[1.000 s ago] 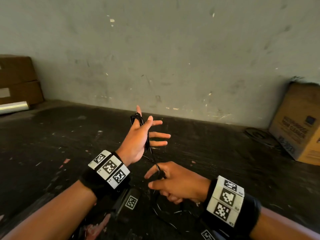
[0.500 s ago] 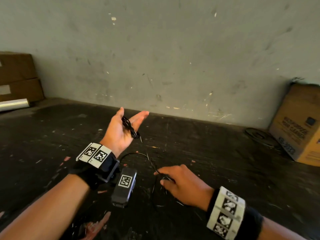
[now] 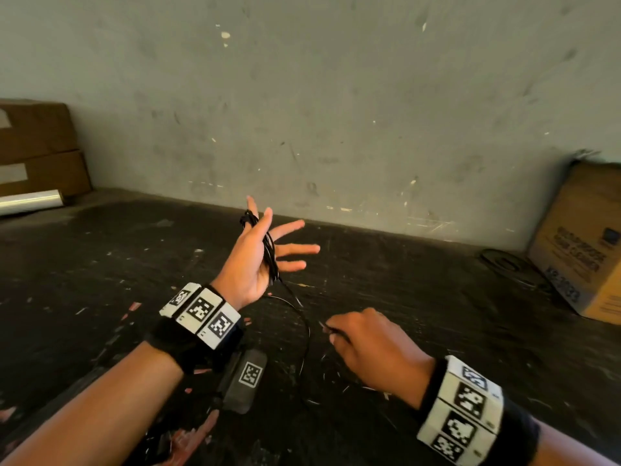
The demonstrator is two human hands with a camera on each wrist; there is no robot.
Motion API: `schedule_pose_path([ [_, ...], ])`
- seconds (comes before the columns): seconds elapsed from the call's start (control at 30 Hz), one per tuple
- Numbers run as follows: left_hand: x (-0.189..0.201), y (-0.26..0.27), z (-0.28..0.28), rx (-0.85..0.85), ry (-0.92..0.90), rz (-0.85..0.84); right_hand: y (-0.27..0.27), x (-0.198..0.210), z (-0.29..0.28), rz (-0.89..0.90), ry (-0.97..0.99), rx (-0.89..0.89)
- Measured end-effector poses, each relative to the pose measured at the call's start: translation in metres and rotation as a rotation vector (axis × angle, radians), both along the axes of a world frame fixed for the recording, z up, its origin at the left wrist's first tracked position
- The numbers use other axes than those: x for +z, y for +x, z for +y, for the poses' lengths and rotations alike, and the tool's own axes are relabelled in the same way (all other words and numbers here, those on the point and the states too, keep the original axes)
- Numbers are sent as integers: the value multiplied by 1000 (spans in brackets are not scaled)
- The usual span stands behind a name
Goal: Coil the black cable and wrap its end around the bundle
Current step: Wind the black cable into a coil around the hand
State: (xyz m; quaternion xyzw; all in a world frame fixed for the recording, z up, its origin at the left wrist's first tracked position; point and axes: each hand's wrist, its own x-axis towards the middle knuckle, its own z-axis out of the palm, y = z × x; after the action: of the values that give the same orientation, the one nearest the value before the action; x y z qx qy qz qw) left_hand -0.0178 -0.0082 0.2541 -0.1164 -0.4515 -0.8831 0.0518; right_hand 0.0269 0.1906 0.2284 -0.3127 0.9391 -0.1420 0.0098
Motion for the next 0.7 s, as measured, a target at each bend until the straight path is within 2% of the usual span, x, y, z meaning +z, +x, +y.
schedule_pose_path([
  [0.1,-11,-2,1,69,-90,-28,5,15,6,-27,-146,-2],
  [0.27,-22,-8,4,203,-324,0,10,42,13,-619,-707,-111],
  [0.33,-25,-11,4,236,-388,14,14,52,16,-725,-799,-77],
  [0.4,-25,-13,5,246,-376,12,17,56,16,-811,-826,-11],
  [0.47,-23,-16,6,264,-313,-6,22,57,15,-882,-744,55],
  [0.5,-23,-17,5,275,-295,-20,26,57,14,-854,-608,89],
  [0.57,-23,-18,2,300,-341,-38,33,57,11,-619,-212,157],
  [0.6,-25,-17,1,308,-422,-34,34,57,10,-478,-62,195],
  [0.63,-28,-17,2,308,-545,-15,35,57,8,-361,6,228],
  [0.7,-35,-13,7,258,-826,43,35,63,5,-232,-27,244],
])
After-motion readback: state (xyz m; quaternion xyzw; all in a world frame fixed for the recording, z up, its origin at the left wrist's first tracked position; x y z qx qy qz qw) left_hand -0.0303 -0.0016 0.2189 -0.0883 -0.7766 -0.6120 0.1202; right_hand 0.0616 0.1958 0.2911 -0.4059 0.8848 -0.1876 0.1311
